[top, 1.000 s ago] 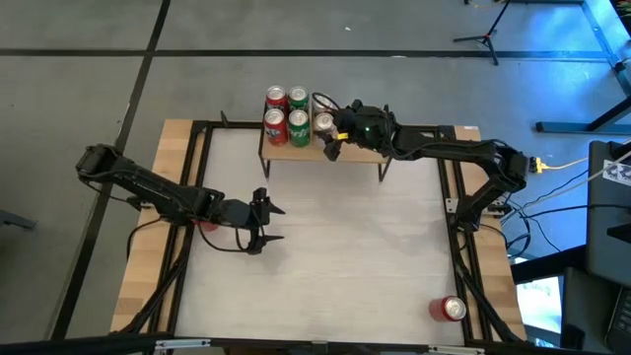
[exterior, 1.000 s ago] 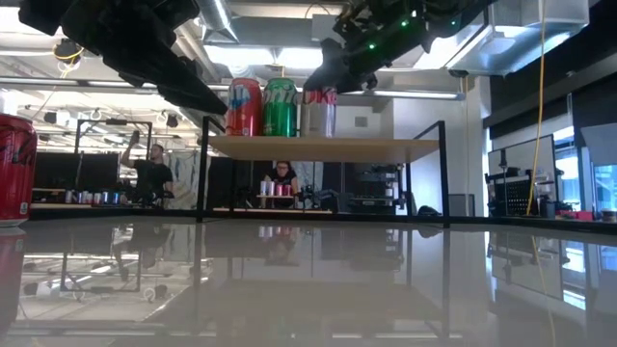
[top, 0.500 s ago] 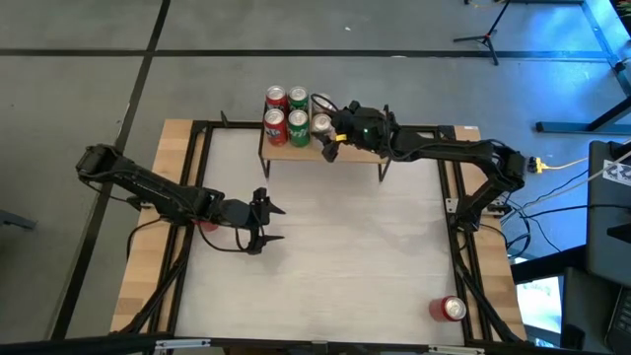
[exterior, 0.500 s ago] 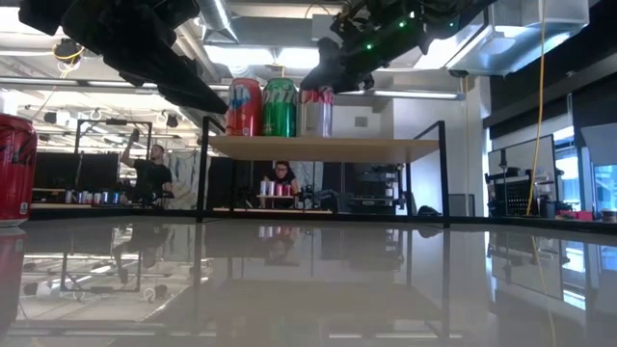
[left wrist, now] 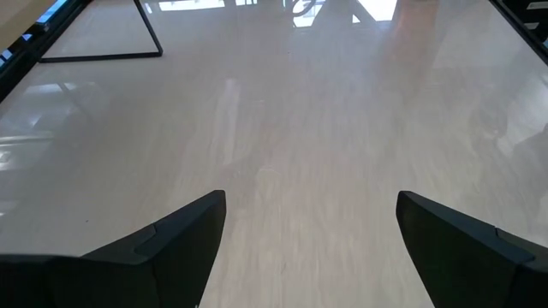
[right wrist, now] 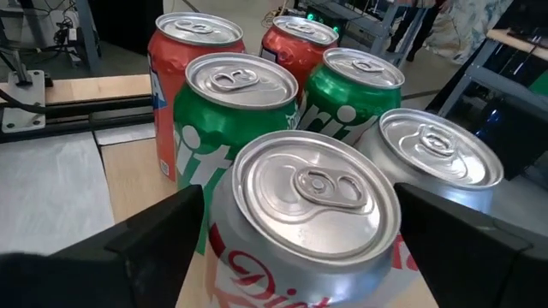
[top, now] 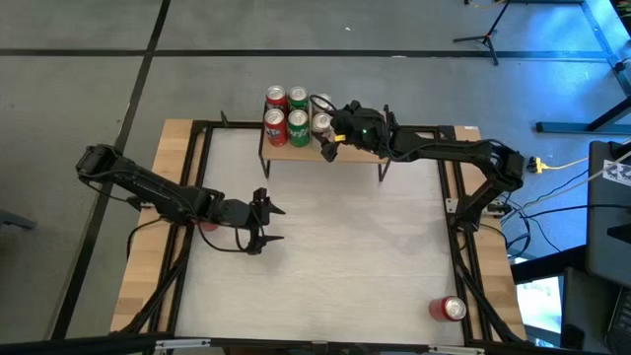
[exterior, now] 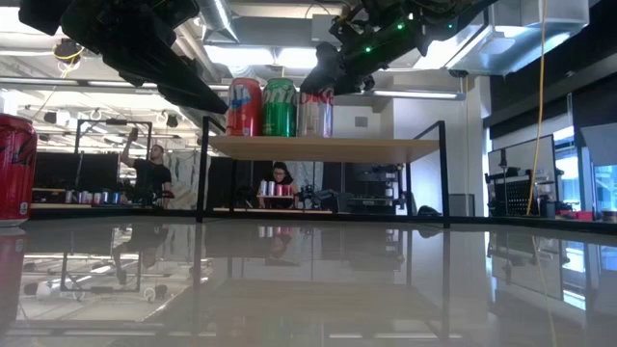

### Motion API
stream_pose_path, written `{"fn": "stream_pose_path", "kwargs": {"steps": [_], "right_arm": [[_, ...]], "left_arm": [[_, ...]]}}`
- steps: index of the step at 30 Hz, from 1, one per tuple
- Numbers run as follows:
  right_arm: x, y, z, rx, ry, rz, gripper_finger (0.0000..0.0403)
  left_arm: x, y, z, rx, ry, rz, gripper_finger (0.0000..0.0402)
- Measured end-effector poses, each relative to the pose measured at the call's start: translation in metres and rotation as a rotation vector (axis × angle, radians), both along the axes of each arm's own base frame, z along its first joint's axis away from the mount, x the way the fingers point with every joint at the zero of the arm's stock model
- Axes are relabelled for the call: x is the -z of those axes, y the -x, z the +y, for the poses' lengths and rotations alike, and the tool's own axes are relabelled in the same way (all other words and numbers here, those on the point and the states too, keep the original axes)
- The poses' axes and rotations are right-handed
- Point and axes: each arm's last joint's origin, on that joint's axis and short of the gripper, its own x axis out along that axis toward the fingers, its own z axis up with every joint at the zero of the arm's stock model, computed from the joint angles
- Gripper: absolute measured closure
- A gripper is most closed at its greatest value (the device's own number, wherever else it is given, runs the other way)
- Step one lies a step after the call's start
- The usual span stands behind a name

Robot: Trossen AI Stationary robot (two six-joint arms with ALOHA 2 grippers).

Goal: Place canned beverage on shelf
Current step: Put the silver soda can aligned with the other silver soda can on the shelf, then put the bottom red black soda can on the shelf

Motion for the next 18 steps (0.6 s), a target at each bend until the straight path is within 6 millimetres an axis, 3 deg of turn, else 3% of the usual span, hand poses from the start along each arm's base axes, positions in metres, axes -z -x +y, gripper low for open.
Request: {"fn": "stream_pose_path", "kwargs": {"steps": [11,18], "right_arm": [[-0.023,-0.003,0.004,-0.017,0.022,-0.038,0.0033],[-0.048,0.004,0.017,-0.029,0.015,0.082,0.0033]], "left_arm": [[0.000,0.000,0.000,0.000,0.000,0.000,0.0069],[0.000,0.000,0.000,0.000,0.000,0.001,0.0069]]}}
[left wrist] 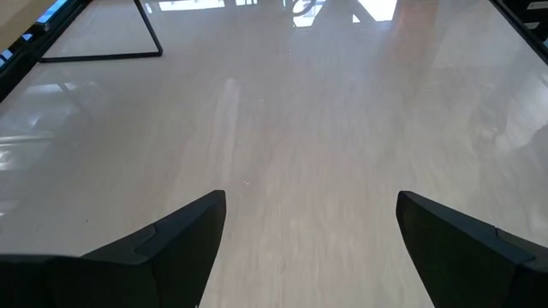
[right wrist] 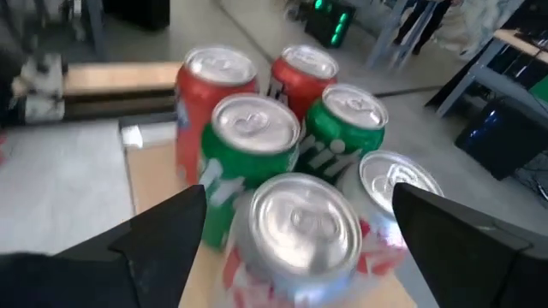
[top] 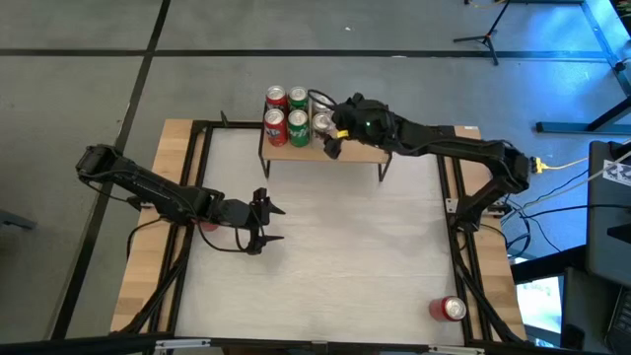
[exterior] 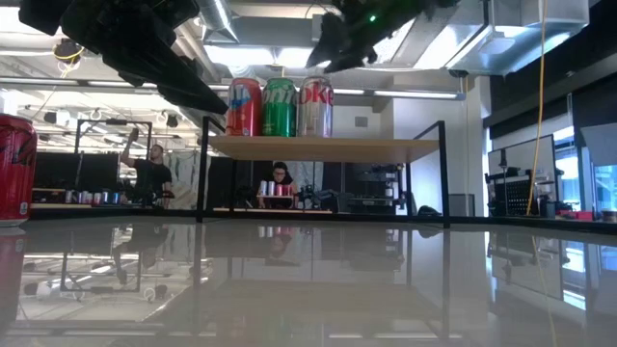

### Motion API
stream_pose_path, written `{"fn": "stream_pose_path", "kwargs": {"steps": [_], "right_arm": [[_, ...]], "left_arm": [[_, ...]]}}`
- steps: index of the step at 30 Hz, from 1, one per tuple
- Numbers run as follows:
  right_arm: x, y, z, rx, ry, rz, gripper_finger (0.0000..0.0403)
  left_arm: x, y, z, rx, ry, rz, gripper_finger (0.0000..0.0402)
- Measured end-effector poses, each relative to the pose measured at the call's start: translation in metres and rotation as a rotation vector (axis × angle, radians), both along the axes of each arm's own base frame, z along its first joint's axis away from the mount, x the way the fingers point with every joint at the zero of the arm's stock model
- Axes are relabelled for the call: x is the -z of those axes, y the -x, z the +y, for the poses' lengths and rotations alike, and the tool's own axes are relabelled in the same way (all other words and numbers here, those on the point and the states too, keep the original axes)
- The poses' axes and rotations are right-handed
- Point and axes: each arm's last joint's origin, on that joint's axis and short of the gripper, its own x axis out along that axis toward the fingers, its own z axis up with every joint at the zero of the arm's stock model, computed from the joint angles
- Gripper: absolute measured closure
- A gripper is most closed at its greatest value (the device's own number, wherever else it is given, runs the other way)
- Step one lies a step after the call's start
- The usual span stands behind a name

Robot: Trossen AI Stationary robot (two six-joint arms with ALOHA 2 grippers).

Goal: Place canned beverage on shelf
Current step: Put the bottom red black soda can on the shelf

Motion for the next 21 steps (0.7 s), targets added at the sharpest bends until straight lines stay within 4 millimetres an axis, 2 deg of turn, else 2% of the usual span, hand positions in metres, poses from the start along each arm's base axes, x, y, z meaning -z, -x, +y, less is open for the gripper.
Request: {"fn": "stream_pose_path", "kwargs": {"steps": [7,13,17,21], "right_arm": [[-0.028,0.023,0.033,-0.072,-0.054,0.145,0.0033],[-0.042,0.062,0.076,-0.127,-0.175,0.235,0.0033],[-0.045,0.088,0.108,-0.165,-0.265,0.314,0.0033],[-0.041,0.105,0.141,-0.201,-0.354,0.409,0.0033]], "left_arm": [[0.000,0.000,0.000,0.000,0.000,0.000,0.0069],[0.000,0.000,-0.001,0.004,0.003,0.000,0.0069],[0.000,0.000,-0.001,0.004,0.005,-0.002,0.0069],[-0.002,-0.001,-0.001,0.004,0.011,-0.027,0.0069]]}}
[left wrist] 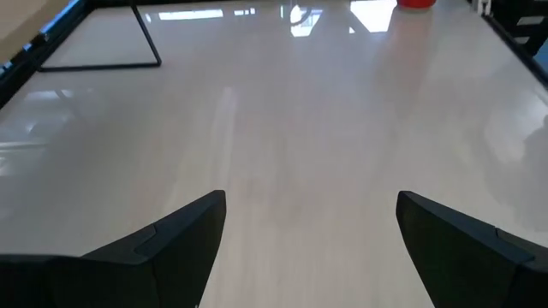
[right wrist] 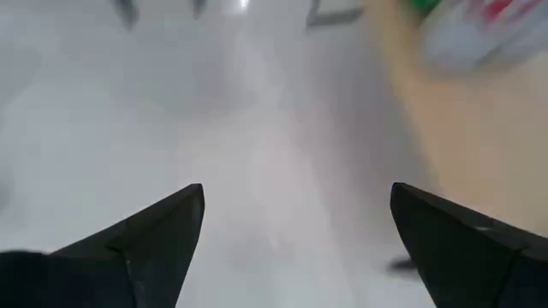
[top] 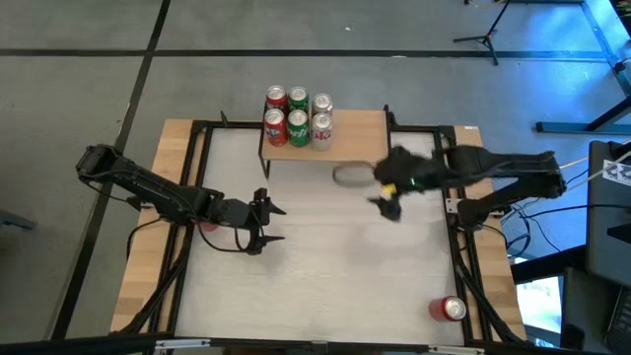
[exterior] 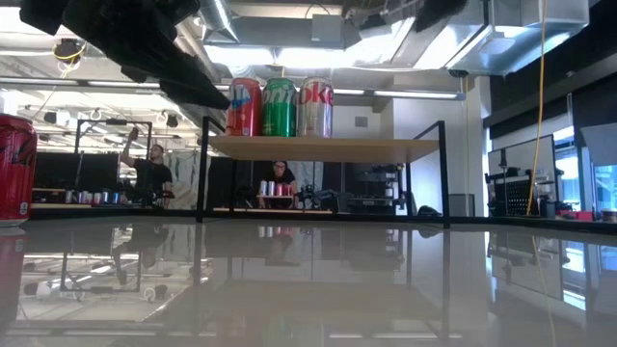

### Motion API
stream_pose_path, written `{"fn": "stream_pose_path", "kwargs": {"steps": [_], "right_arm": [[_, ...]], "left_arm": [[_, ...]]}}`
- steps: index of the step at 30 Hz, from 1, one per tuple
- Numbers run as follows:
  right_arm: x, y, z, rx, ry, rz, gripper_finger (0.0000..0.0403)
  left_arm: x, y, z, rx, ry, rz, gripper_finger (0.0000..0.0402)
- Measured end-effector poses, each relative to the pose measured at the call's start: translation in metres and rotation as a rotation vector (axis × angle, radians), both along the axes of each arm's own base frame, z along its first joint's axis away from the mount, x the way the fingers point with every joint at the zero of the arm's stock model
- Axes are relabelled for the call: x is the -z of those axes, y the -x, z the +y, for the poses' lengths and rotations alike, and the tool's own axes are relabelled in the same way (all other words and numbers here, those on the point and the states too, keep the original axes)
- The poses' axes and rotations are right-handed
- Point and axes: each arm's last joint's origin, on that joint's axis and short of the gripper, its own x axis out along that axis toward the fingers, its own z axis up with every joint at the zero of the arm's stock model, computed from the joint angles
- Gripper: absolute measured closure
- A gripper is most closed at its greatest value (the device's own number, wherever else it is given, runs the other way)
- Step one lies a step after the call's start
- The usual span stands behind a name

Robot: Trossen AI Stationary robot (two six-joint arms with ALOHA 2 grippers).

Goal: Place canned beverage on shelf
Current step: Put the bottom red black soda can on the shelf

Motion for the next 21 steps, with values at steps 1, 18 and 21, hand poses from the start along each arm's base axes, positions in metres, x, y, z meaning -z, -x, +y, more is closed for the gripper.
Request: {"fn": "stream_pose_path", "kwargs": {"steps": [1,18,21], "right_arm": [[0.002,0.004,0.008,-0.006,-0.018,0.029,0.0033],[0.015,0.083,0.119,0.041,-0.089,0.173,0.0033],[0.015,0.098,0.135,0.070,-0.159,0.153,0.0033]], "left_arm": [[-0.001,0.000,0.000,0.000,0.001,-0.007,0.0069],[-0.017,-0.020,-0.006,0.023,0.020,-0.280,0.0069],[-0.010,-0.028,-0.010,0.022,0.044,-0.298,0.0069]]}}
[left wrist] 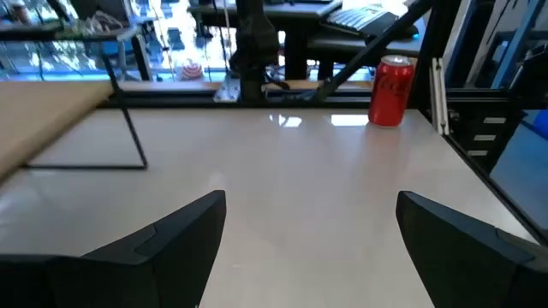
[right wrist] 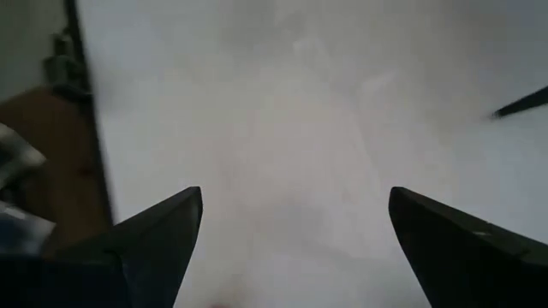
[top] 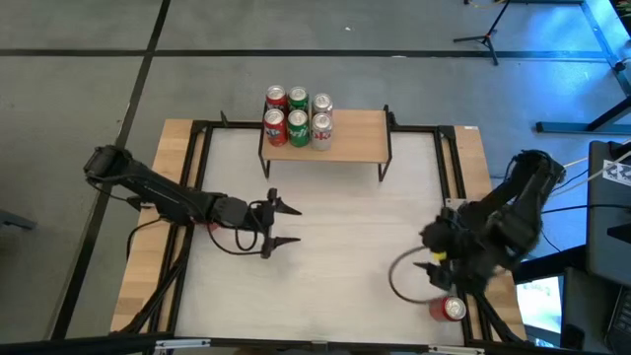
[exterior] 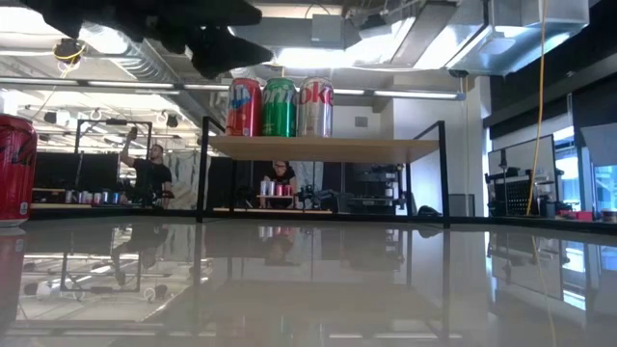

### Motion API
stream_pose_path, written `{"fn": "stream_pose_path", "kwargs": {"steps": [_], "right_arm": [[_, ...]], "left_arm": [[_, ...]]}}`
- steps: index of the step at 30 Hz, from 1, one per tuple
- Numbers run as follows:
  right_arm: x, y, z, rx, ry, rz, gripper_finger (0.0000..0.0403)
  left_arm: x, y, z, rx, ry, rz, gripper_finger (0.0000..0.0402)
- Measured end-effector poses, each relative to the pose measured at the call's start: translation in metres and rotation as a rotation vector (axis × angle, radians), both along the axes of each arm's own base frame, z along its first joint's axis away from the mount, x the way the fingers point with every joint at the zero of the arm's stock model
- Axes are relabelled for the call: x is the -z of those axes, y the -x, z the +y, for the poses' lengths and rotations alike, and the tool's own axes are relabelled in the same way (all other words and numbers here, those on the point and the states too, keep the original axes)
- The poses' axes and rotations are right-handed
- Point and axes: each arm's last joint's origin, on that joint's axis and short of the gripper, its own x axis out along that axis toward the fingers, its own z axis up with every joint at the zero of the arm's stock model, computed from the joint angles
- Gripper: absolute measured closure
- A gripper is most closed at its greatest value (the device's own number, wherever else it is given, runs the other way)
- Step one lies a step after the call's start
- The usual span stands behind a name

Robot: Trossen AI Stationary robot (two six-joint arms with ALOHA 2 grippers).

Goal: Place canned beverage on shelf
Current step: Put the bottom red black soda can on the shelf

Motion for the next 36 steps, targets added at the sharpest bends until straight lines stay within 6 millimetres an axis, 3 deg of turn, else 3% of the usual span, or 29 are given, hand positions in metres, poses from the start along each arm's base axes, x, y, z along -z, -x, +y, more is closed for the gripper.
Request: {"fn": "stream_pose_path", "kwargs": {"steps": [9,19,25,36], "right_arm": [[0.016,0.030,0.045,0.052,-0.089,0.055,0.0033],[0.044,0.052,0.080,0.254,-0.139,0.323,0.0033],[0.054,0.050,0.090,0.357,-0.156,0.386,0.0033],[0.078,0.045,0.116,0.336,-0.170,0.522,0.0033]], "left_arm": [[0.013,-0.012,-0.021,0.051,0.068,-0.068,0.0069],[0.013,-0.010,-0.035,0.084,0.088,-0.102,0.0069],[0.013,-0.009,-0.039,0.075,0.129,-0.100,0.0069],[0.011,-0.010,-0.036,0.066,0.127,-0.115,0.0069]]}}
